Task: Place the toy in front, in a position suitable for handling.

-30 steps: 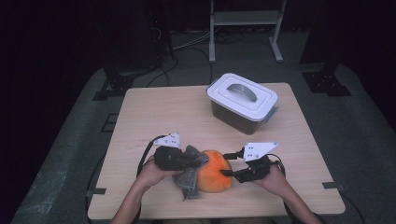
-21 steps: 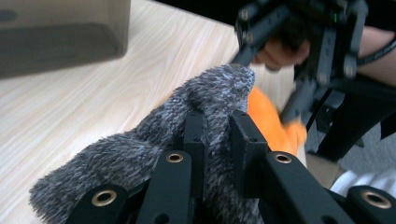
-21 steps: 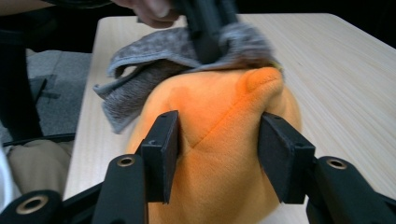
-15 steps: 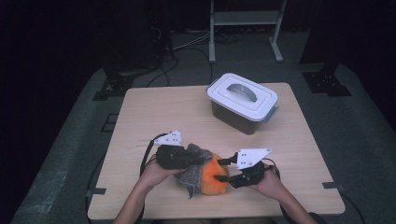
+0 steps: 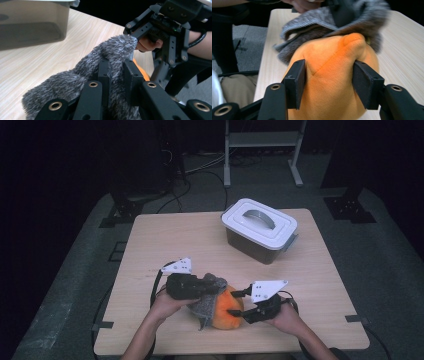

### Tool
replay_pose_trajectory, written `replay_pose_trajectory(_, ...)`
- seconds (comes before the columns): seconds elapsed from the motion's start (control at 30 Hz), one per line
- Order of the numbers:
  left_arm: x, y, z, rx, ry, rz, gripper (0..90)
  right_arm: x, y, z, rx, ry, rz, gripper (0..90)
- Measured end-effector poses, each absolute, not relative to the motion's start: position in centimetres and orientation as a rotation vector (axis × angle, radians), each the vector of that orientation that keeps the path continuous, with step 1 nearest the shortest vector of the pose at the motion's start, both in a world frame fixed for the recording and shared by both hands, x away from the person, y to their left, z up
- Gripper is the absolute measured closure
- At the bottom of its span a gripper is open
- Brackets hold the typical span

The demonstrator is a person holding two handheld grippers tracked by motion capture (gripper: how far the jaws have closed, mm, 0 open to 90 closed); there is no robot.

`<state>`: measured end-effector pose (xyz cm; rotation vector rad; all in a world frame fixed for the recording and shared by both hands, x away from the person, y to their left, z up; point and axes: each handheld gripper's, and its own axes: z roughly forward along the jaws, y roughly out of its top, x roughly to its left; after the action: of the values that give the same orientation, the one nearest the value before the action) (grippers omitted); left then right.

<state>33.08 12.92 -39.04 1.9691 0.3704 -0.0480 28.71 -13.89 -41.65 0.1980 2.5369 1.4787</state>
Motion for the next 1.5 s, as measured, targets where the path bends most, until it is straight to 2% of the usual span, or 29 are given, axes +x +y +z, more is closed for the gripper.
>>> replay_pose_trajectory(0.1,33.1,12.9,-39.4,1.966,0.377,-0.075,77.9,28.7,-13.8,-41.6,0.211,2.536,1.464,45.7)
replay_pose_trajectory(0.2,33.0,13.0,-39.1,1.983,0.357,-0.074,77.9,29.3,-14.2,-41.5,0.33,2.513,1.473,50.7)
replay_pose_trajectory(0.37,32.4,12.4,-38.6,2.04,0.303,-0.068,77.8,30.2,-14.7,-41.6,0.453,2.495,1.496,51.5)
replay_pose_trajectory(0.57,33.2,13.1,-39.8,2.064,0.373,-0.008,78.0,30.2,-15.1,-41.3,0.44,2.479,1.498,45.9)
replay_pose_trajectory(0.6,33.6,13.7,-40.1,2.053,0.405,-0.003,78.0,30.3,-15.5,-41.1,0.427,2.505,1.514,42.6)
replay_pose_trajectory(0.73,33.8,14.2,-40.5,2.062,0.436,0.003,78.0,30.3,-15.4,-41.5,0.388,2.53,1.514,41.2)
replay_pose_trajectory(0.8,33.7,14.0,-40.3,2.063,0.437,0.008,78.0,30.3,-15.3,-41.5,0.387,2.531,1.513,43.0)
replay_pose_trajectory(0.9,33.3,13.5,-39.4,2.048,0.403,0.005,78.0,30.1,-14.5,-41.4,0.417,2.496,1.509,54.0)
replay_pose_trajectory(1.03,32.3,12.5,-38.3,2.056,0.331,0.013,77.9,30.1,-14.0,-41.3,0.443,2.47,1.52,54.7)
replay_pose_trajectory(1.13,32.6,12.6,-38.8,2.074,0.349,0.015,78.1,30.2,-14.1,-41.3,0.448,2.472,1.507,52.4)
replay_pose_trajectory(1.17,33.0,13.1,-39.3,2.078,0.371,0.018,78.3,30.3,-14.5,-41.1,0.43,2.486,1.511,47.5)
replay_pose_trajectory(1.33,33.4,14.0,-39.5,2.076,0.409,0.034,78.2,30.2,-15.5,-40.9,0.356,2.53,1.531,41.3)
replay_pose_trajectory(1.47,33.5,14.1,-39.7,2.068,0.42,0.019,78.3,30.1,-15.1,-41.3,0.334,2.552,1.509,40.8)
replay_pose_trajectory(1.5,33.5,14.0,-39.6,2.07,0.417,0.023,78.2,30.1,-15.0,-41.3,0.328,2.551,1.496,43.7)
